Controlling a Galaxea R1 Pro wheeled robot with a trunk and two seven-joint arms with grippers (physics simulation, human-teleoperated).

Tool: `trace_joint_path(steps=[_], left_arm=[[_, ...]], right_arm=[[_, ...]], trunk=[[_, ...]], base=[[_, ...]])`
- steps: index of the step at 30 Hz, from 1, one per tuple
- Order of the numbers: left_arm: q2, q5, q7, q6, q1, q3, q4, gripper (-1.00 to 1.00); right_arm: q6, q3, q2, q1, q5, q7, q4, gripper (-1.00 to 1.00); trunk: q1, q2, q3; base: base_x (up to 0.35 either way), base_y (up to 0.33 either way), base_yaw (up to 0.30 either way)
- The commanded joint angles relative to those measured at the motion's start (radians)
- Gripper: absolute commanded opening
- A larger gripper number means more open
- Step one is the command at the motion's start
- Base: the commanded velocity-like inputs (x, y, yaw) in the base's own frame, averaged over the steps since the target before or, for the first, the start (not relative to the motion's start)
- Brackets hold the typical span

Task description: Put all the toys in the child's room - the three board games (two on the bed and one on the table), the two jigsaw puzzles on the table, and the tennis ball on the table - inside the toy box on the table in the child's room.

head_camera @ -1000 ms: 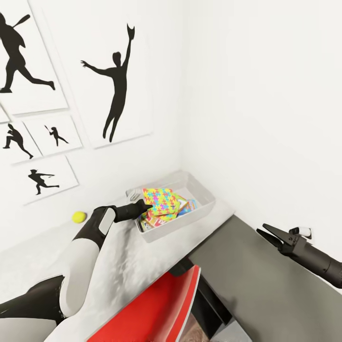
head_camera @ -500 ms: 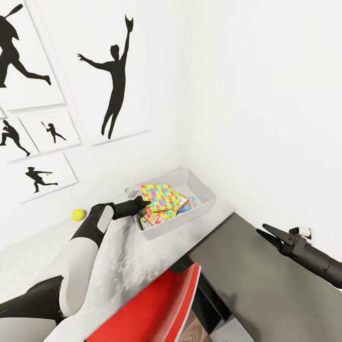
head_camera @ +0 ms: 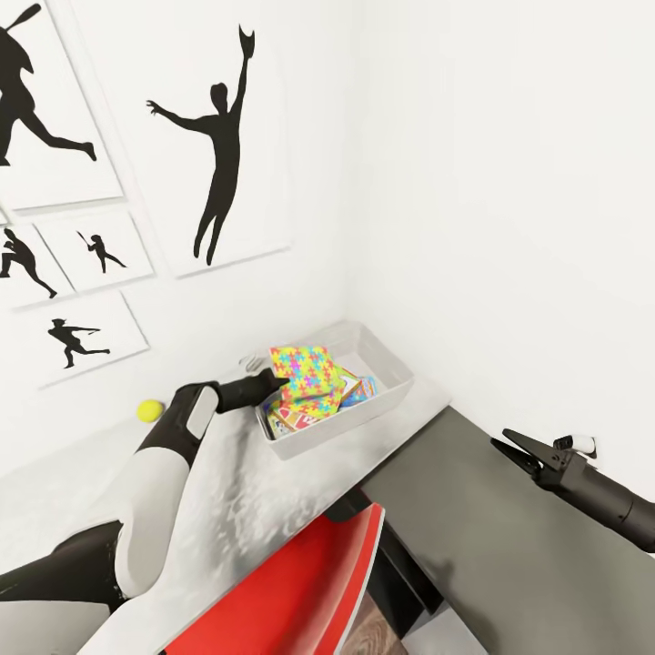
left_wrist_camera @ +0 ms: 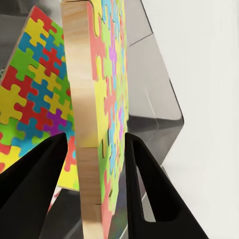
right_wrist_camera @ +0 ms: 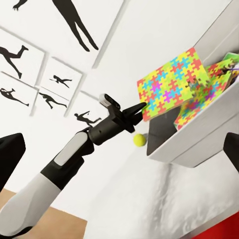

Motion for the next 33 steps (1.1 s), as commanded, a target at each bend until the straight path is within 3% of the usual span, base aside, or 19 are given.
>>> trace_joint_path(steps=[1,33], left_arm=[[-0.001,-0.002,-0.004,0.006,-0.002,0.007,0.0,-1.0],[-0.003,-0.002,0.006,0.006,-0.006,0.006,0.0,-1.0]], right_arm=[[0.005,-0.001,0.0,-0.001,-0.001,0.002,0.0,1.0],[0.004,-0.007,0.0,-0.001,0.0,0.002,0.002,1.0]], trunk=[[0.001,-0.002,-0.002],[0.001,-0.002,-0.002]], base=[[0.0,0.0,0.0],[0.0,0.0,0.0]])
